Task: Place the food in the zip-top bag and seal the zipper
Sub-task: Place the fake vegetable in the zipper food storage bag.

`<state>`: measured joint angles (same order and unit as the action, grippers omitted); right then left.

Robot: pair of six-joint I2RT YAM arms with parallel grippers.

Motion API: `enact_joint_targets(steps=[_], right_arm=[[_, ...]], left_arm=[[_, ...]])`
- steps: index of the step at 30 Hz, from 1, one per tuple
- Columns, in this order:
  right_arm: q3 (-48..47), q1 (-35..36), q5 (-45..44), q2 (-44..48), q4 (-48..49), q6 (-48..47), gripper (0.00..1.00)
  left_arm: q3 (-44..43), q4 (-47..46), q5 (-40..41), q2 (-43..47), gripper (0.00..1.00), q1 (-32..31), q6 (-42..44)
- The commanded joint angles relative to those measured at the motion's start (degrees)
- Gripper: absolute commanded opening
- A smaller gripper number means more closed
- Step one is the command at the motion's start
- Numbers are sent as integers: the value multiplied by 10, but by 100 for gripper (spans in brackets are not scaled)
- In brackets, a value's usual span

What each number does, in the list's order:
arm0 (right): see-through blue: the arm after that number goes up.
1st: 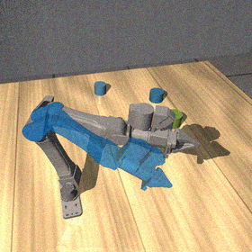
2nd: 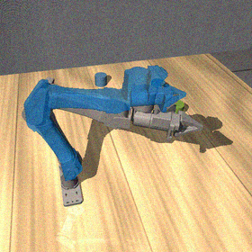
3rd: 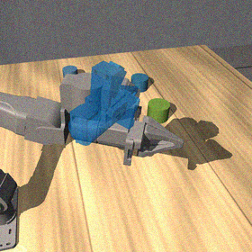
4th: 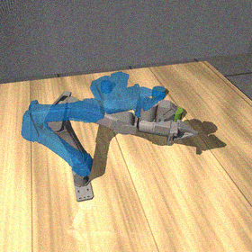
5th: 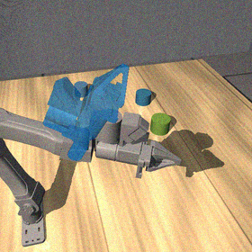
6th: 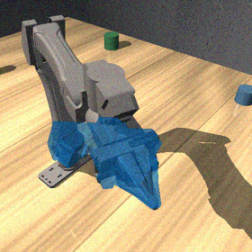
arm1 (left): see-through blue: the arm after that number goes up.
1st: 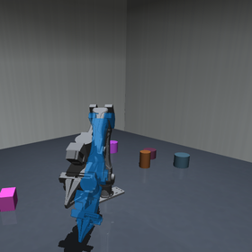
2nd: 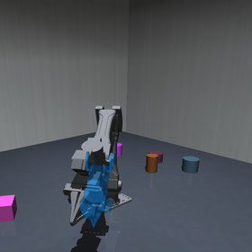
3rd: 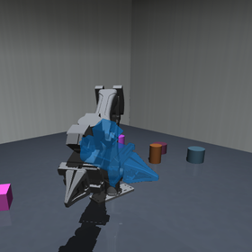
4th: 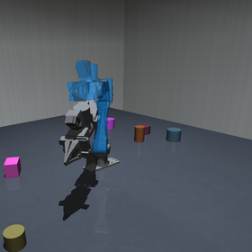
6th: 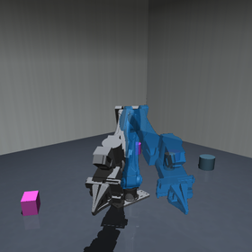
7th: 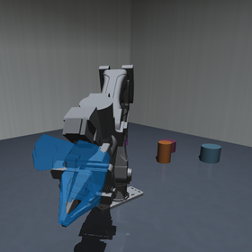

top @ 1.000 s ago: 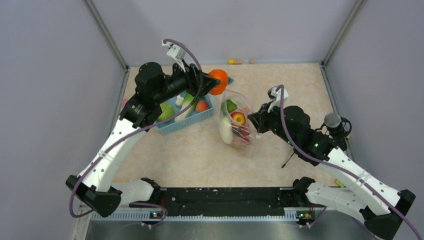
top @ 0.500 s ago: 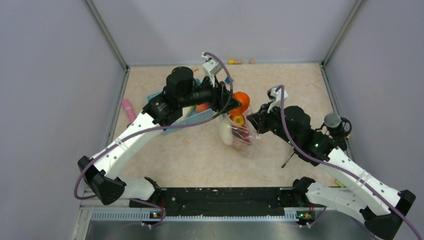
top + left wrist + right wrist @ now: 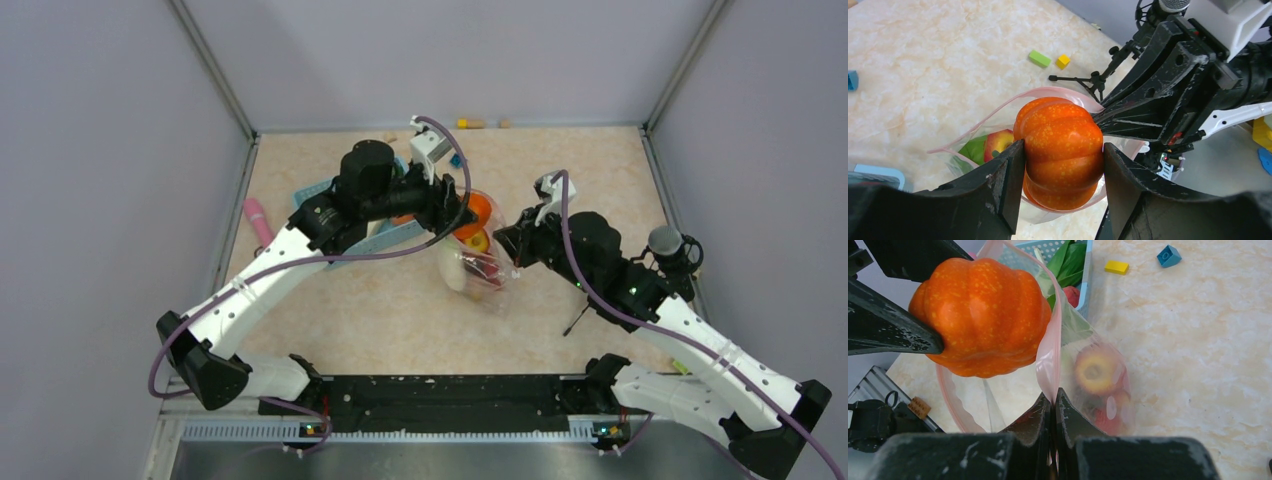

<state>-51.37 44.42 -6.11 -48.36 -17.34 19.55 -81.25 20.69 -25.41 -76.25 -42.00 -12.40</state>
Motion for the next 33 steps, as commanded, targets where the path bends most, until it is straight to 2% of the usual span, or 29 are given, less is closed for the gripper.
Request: enact_joint_targets(steps=[1,2,4,5,7,11,19,33], right_arm=[[-2,-6,4,12,29,-1,0],[-2,-6,4,13,29,-1,0],[-1,-6,3,12,29,-1,0],[-2,-6,3,12,29,-1,0],[-2,-6,3,12,28,-1,0],[-1,-6,2,12,29,-1,0],[-1,-6,-1,11,27,-1,0],[-1,-6,-7,10,23,0,0]], left_arm=[[-8,12,27,9,30,-4,17],[-9,15,26,9,39,-5,18],[-10,17,26,9,63,-5,19],[-10,17,25,10,71,-5,19],[-10,17,23,11,83,-7,21],[-11,17,10,12,98,-8,24],[0,17,34,33,98,-8,20],[100,11,247,119,99,-7,-15]])
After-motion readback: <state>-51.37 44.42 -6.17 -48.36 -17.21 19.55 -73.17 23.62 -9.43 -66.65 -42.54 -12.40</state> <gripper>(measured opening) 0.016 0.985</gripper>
